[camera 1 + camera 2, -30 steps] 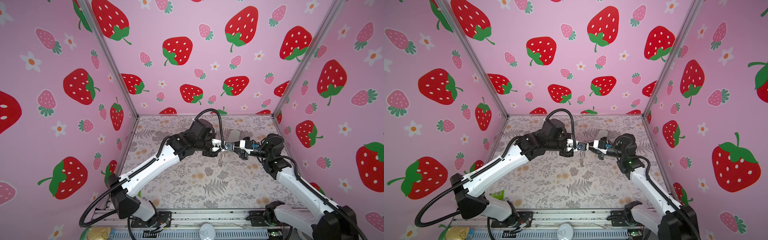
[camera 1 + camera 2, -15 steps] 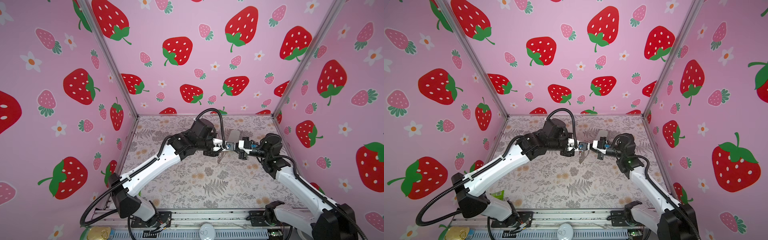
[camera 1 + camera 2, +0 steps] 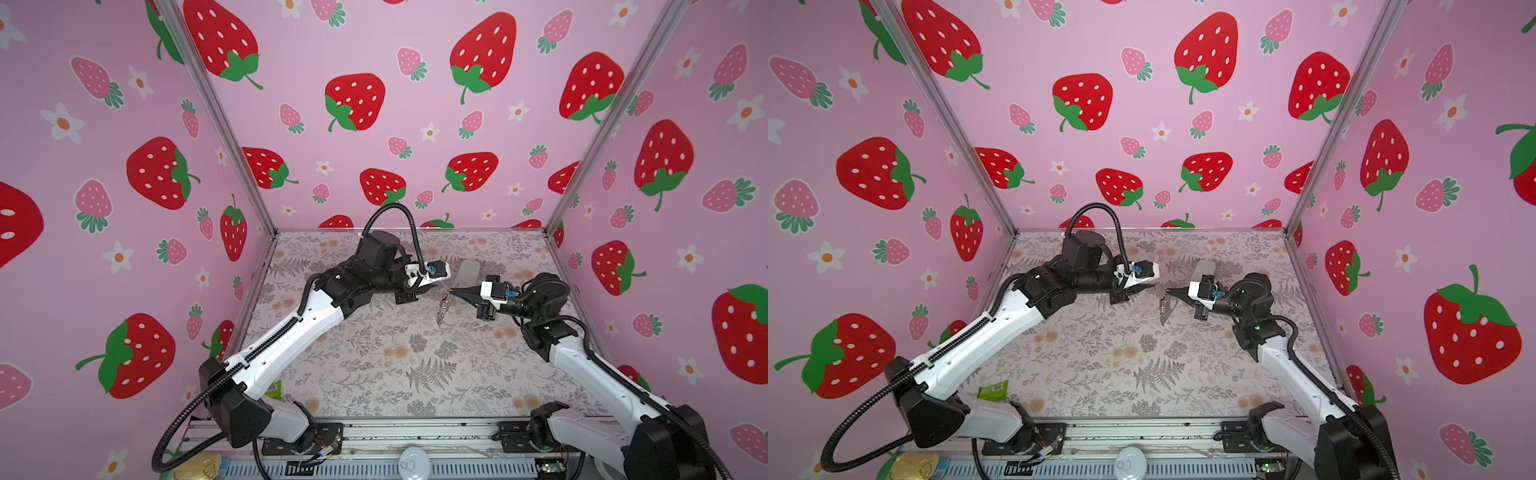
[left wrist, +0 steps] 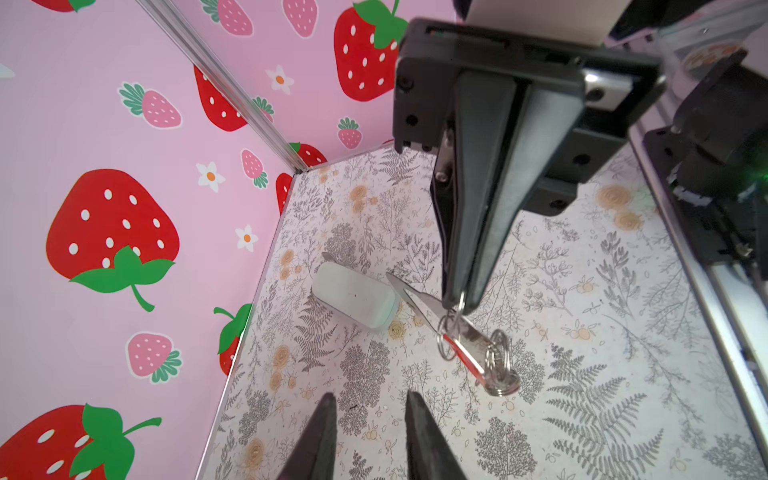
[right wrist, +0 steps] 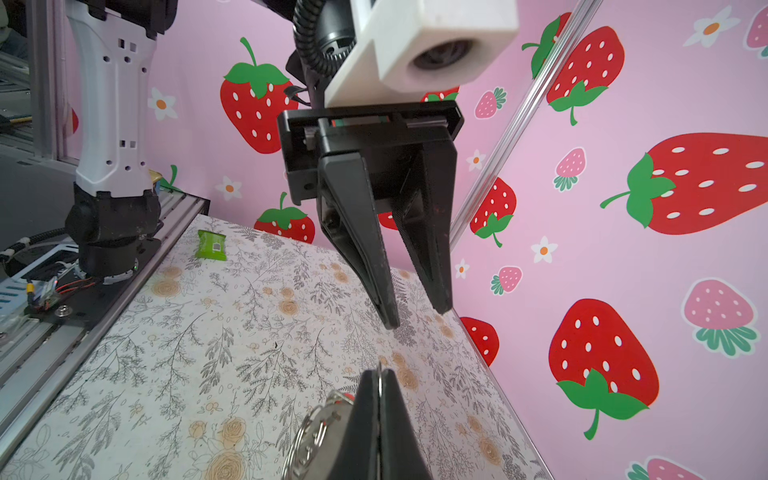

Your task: Put the keys on the keyring

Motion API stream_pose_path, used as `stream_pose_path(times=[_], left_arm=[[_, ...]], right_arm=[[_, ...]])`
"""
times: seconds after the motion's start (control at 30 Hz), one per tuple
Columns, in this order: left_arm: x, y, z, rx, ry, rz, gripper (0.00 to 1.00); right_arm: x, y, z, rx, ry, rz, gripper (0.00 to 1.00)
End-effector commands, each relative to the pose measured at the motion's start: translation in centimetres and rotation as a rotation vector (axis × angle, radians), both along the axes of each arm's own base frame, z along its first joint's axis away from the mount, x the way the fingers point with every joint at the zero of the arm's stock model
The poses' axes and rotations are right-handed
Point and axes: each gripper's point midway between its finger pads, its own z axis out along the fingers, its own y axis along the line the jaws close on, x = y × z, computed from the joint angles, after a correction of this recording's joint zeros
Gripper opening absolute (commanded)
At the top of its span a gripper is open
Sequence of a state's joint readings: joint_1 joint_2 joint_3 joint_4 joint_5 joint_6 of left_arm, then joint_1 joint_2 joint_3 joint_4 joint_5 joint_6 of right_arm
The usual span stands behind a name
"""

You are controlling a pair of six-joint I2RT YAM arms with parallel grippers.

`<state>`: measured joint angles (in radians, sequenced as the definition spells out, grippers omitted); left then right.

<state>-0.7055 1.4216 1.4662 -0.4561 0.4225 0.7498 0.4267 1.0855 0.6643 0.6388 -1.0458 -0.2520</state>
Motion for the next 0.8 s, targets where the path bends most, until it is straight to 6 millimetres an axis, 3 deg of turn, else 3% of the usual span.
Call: stream_pose_path(times=[0.0,0.17,0.57,0.77], left_arm=[[-1.9,-1.2,1.6,-0.108,0.071,-0.096,0.27],[-2.8,-1.9,1.4,-0.132,0.136,-0.148,0.25],[-2.3,-2.5,0.6,-0.129,0.217,-0.149,0.25],[-2.4,-2.7,0.3,-0.118,0.231,-0.164,0.08]], right_arm=[[-0.8,-0.3,1.7,0.037,-0.064,0.028,0.00],[-0.9,-0.3,1.9,0.042,-0.076,0.030,0.00],[-1.4,-0.4,2.1,0.045,-0.113,0.034,0.00],[-1.5,-0.5,2.2,0.047,-0.129,0.028,0.00]])
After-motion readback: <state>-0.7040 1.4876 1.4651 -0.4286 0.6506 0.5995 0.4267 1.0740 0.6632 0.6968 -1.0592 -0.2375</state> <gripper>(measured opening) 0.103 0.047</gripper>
